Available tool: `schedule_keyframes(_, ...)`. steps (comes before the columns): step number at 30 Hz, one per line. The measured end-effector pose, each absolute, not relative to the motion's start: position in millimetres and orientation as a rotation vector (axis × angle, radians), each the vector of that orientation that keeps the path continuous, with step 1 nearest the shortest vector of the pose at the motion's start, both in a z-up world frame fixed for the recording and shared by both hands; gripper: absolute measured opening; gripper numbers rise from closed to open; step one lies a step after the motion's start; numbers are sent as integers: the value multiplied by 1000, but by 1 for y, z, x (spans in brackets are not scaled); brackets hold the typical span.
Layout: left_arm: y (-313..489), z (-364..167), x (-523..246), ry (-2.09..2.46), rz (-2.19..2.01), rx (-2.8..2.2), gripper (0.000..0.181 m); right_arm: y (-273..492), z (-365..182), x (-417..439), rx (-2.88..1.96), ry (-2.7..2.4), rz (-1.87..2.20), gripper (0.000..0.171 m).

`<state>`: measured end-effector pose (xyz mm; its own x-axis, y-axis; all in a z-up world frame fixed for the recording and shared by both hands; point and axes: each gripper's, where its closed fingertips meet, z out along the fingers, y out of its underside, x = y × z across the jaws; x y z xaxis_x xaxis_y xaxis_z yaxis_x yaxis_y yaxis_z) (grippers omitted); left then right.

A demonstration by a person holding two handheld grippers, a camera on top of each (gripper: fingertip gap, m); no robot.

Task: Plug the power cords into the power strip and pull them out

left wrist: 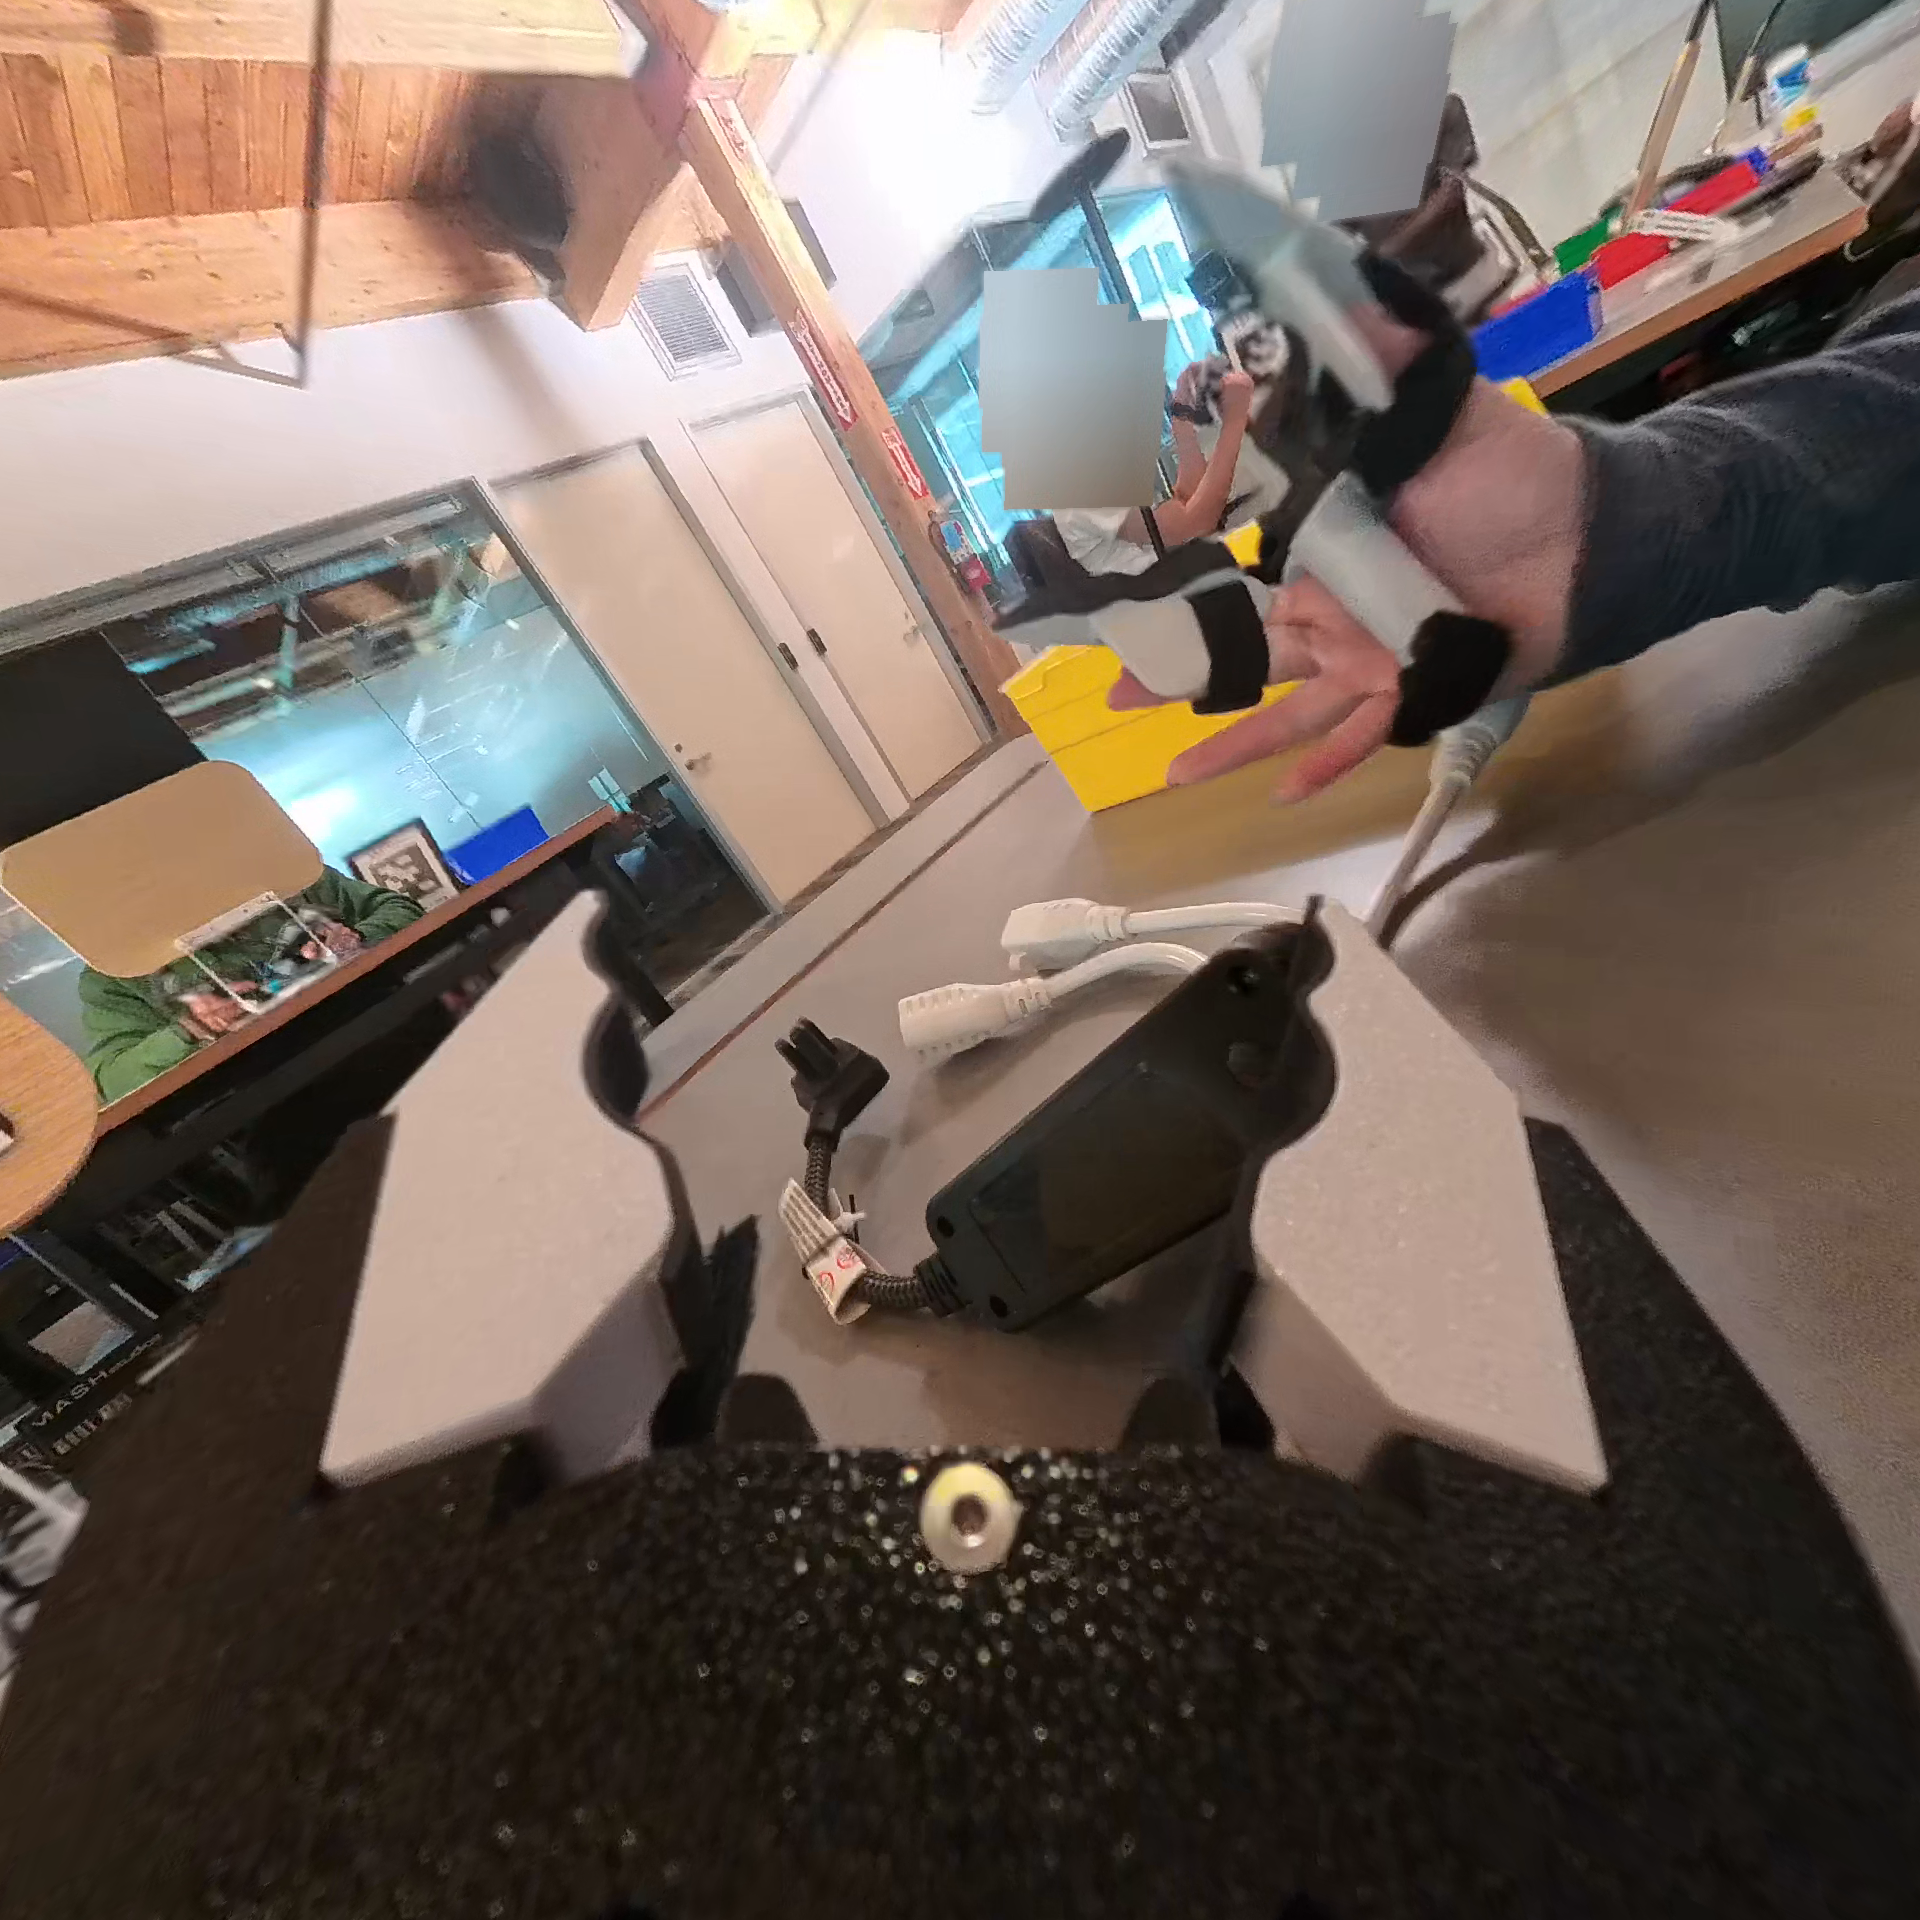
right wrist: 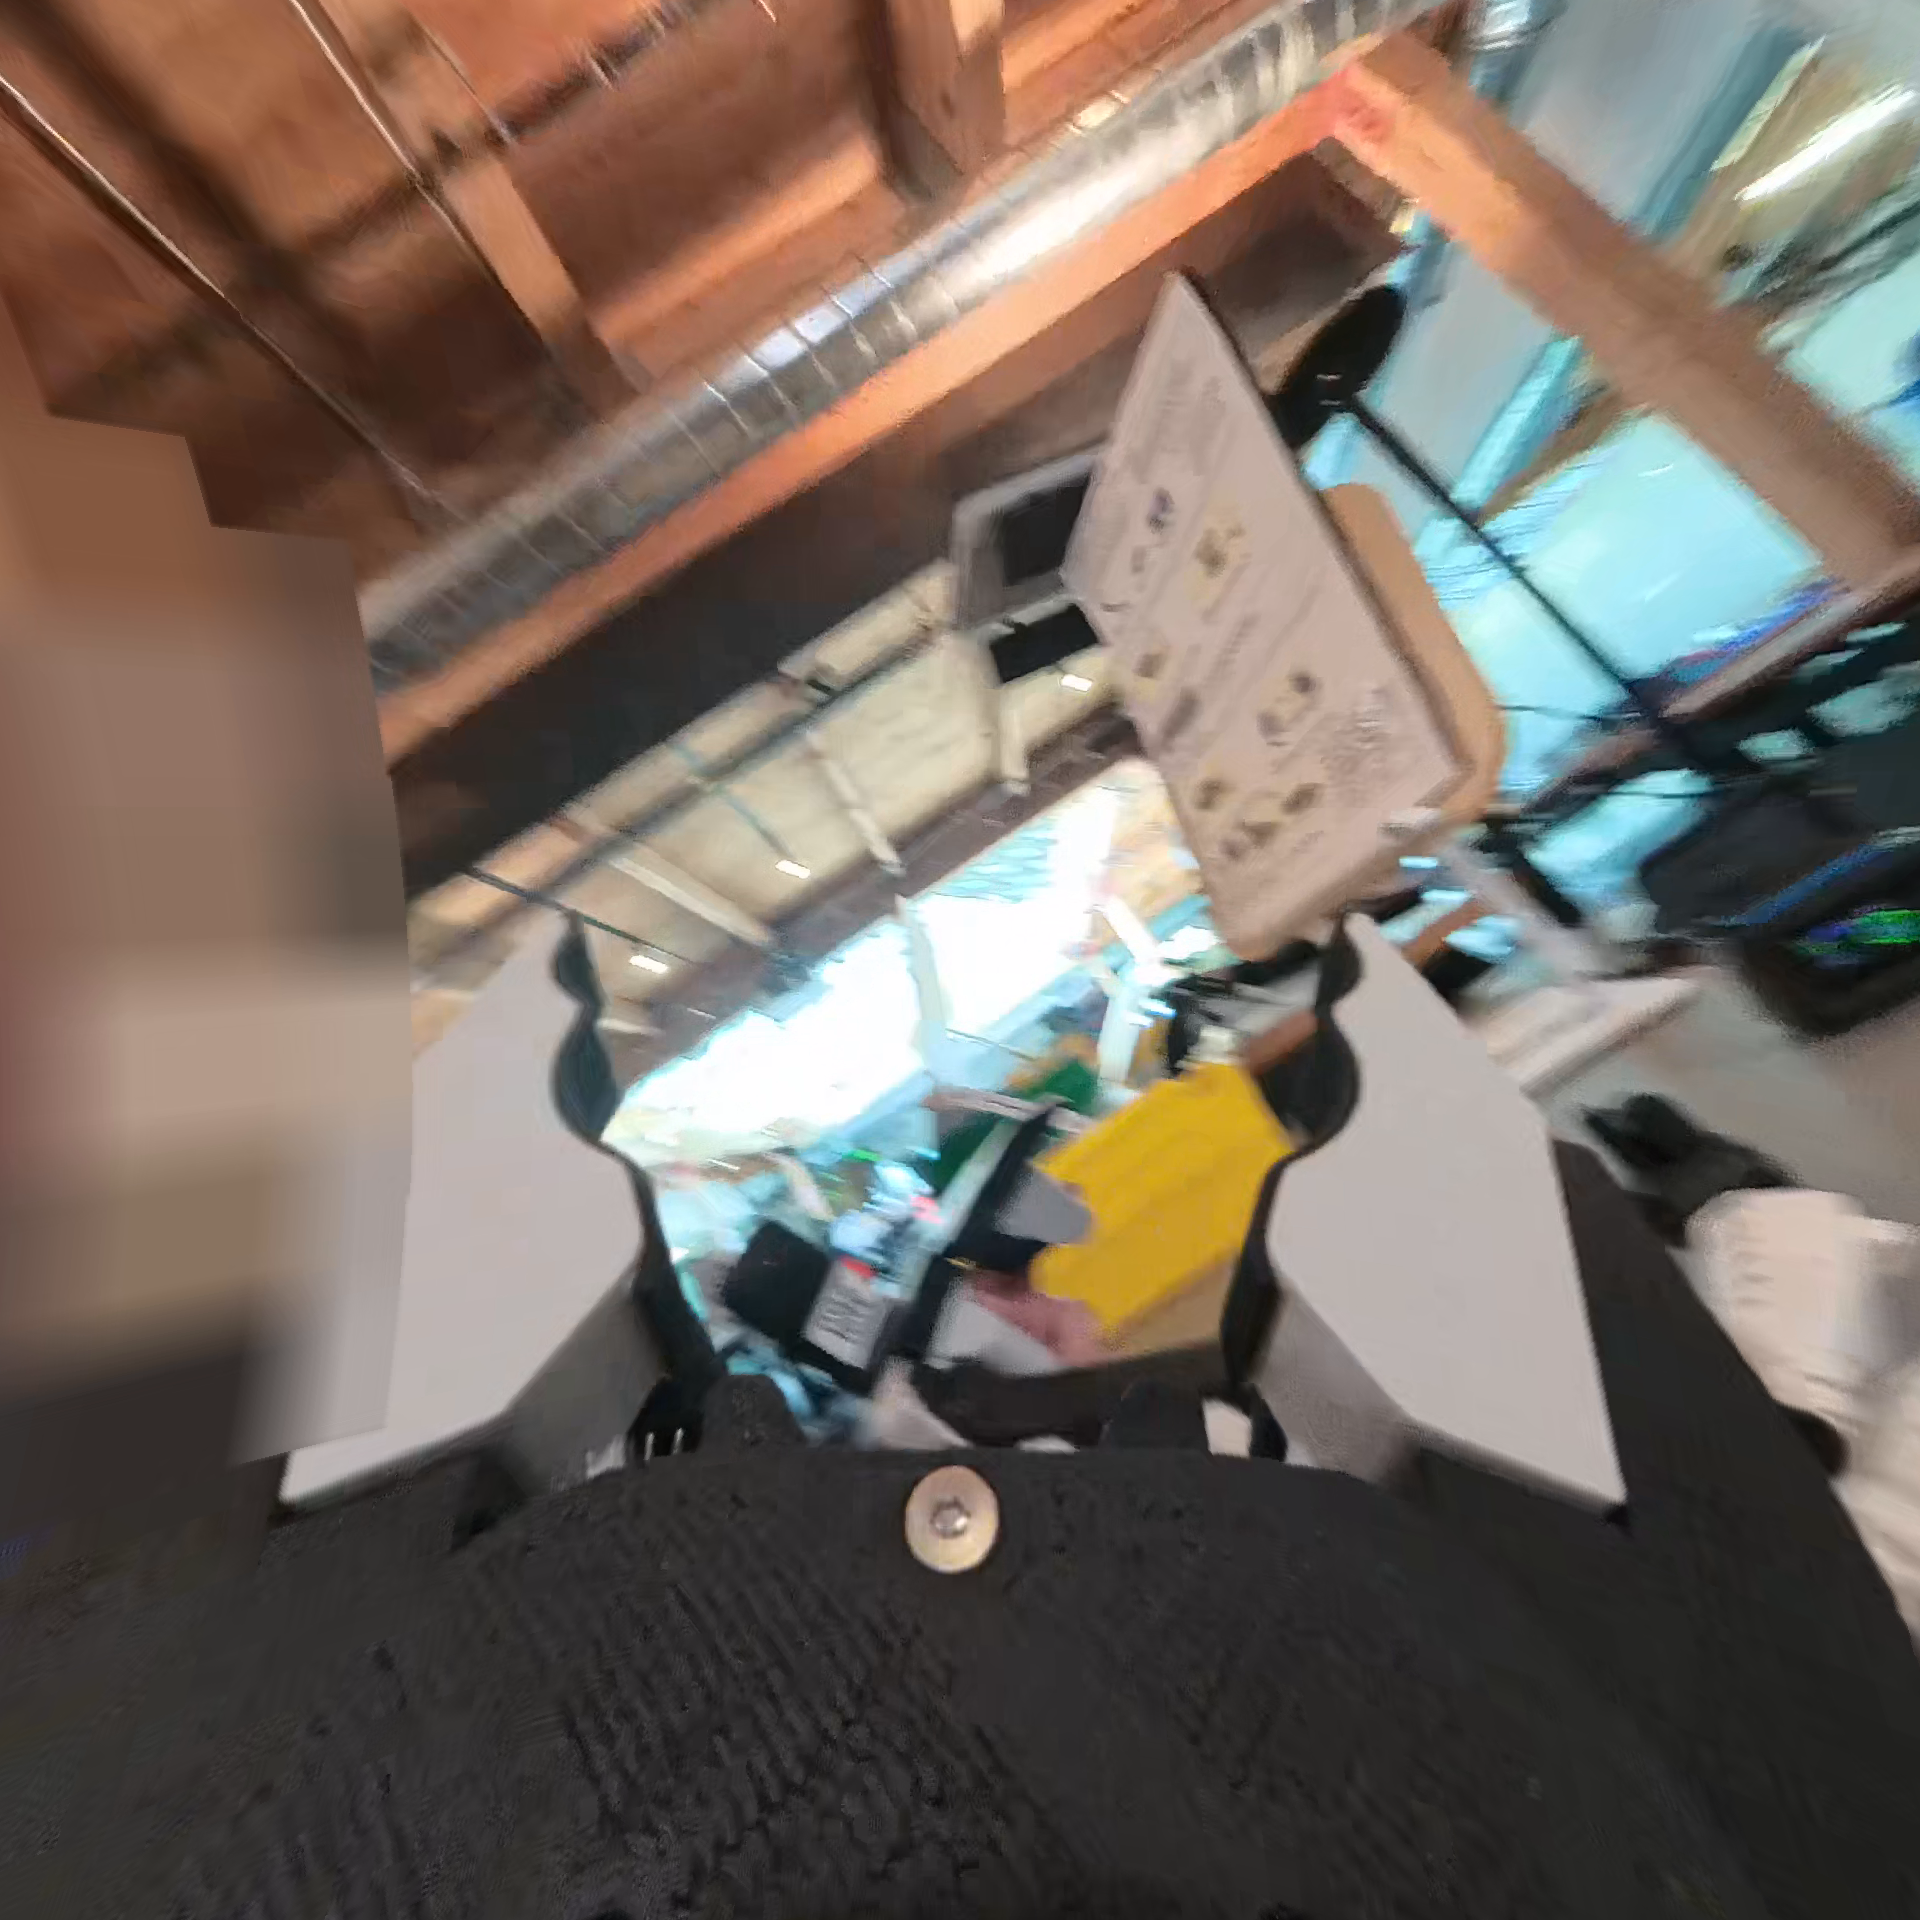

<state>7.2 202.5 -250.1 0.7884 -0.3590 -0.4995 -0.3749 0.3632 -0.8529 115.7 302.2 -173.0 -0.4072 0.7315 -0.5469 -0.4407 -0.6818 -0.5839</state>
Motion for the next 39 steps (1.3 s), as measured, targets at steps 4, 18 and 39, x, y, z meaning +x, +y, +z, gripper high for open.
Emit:
schedule_keyframes(4, 192, -258, 19, 814, 34, -1235, 89, 317, -202, 105, -1204, -643, 1597, 90)
schedule_keyframes(18, 182, -285, 41, 991, -131, -1319, 75, 224, -256, 72, -864, -1429, 871, 48)
schedule_keyframes(39, 206, -309, 36, 1108, 346, -1340, 50, 189, -318, 53, -849, -1709, 641, 35)
